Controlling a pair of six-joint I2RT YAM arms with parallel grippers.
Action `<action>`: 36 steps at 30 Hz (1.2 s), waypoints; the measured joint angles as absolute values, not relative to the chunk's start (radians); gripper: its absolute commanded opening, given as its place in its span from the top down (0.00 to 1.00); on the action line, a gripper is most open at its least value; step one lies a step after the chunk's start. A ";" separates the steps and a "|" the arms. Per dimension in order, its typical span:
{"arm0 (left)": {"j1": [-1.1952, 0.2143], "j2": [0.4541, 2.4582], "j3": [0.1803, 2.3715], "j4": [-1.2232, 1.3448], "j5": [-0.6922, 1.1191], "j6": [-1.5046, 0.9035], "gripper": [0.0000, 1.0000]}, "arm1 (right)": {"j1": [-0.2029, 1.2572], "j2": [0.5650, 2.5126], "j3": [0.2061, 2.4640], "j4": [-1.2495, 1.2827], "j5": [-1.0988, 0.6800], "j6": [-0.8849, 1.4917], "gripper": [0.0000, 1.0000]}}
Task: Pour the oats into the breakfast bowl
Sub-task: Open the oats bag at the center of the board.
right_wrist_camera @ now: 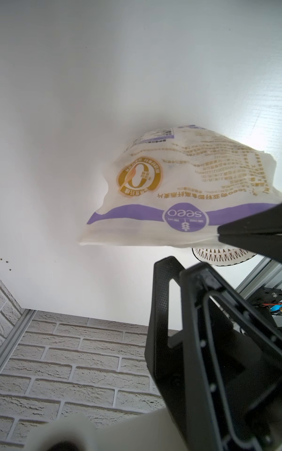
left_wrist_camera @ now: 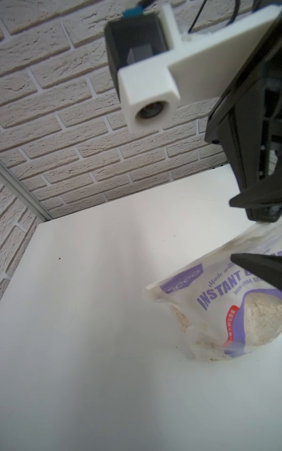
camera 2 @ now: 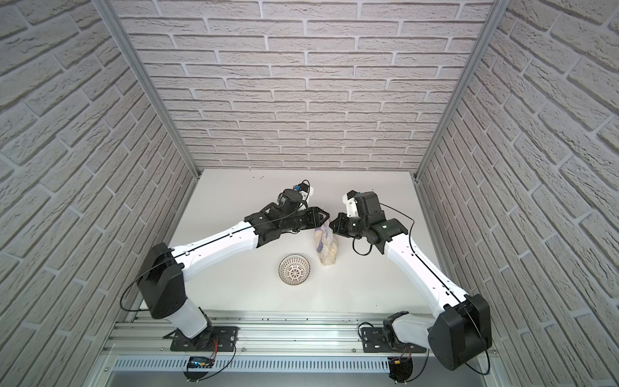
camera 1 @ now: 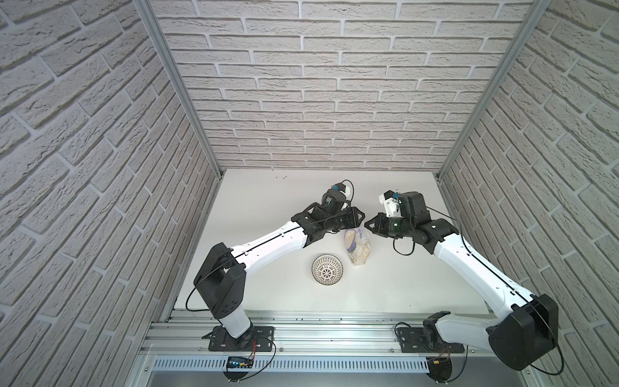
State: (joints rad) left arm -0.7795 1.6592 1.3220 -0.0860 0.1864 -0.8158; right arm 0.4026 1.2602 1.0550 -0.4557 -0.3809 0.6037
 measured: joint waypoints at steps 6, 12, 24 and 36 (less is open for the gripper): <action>-0.783 1.662 1.322 -0.113 0.188 -0.812 0.72 | 0.403 1.261 1.055 -0.455 -0.380 0.606 0.97; -0.784 1.665 1.322 -0.120 0.198 -0.812 0.76 | 0.403 1.264 1.055 -0.455 -0.377 0.607 0.97; -0.785 1.677 1.322 -0.141 0.210 -0.811 0.85 | 0.403 1.277 1.055 -0.451 -0.361 0.614 0.97; -0.785 1.687 1.328 -0.158 0.211 -0.822 1.00 | 0.403 1.285 1.055 -0.459 -0.356 0.614 0.90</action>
State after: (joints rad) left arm -0.7853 1.6875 1.3277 -0.1577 0.2108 -0.8215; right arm 0.4030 1.2846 1.0550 -0.4591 -0.3561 0.6136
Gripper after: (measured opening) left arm 0.052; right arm 0.059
